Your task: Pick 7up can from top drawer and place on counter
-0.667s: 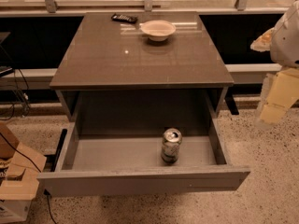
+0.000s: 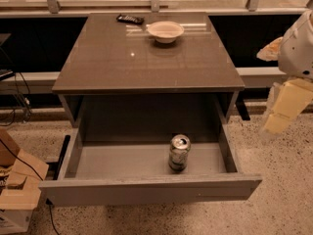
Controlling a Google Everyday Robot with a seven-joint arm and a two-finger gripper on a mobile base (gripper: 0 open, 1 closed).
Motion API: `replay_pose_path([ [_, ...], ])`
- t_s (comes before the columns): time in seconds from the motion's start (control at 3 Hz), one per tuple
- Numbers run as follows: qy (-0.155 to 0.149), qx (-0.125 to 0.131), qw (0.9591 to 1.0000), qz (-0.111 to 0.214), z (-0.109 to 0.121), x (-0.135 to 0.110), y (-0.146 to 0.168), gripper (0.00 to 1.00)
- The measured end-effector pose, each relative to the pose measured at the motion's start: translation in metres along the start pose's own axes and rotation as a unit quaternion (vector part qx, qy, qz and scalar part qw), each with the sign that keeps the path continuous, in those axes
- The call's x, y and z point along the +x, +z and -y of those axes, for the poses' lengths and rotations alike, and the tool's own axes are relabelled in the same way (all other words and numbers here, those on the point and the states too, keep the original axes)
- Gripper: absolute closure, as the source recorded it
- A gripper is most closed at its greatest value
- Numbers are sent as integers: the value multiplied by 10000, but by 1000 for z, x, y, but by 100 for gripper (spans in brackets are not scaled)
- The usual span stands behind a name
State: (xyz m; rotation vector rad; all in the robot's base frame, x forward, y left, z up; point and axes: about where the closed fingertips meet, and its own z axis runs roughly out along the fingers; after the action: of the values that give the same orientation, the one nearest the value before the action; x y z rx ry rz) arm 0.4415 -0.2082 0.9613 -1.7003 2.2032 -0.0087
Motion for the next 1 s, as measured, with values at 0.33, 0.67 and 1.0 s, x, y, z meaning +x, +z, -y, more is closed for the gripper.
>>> replay_pose_path([
  [0.33,-30,-332,9974,640,-3,-7,35,0],
  [0.67,-96,-563,9922,1108,-1,-13,56,0],
  [1.0,-83,-564,9921,1115,-2,-15,60,0],
])
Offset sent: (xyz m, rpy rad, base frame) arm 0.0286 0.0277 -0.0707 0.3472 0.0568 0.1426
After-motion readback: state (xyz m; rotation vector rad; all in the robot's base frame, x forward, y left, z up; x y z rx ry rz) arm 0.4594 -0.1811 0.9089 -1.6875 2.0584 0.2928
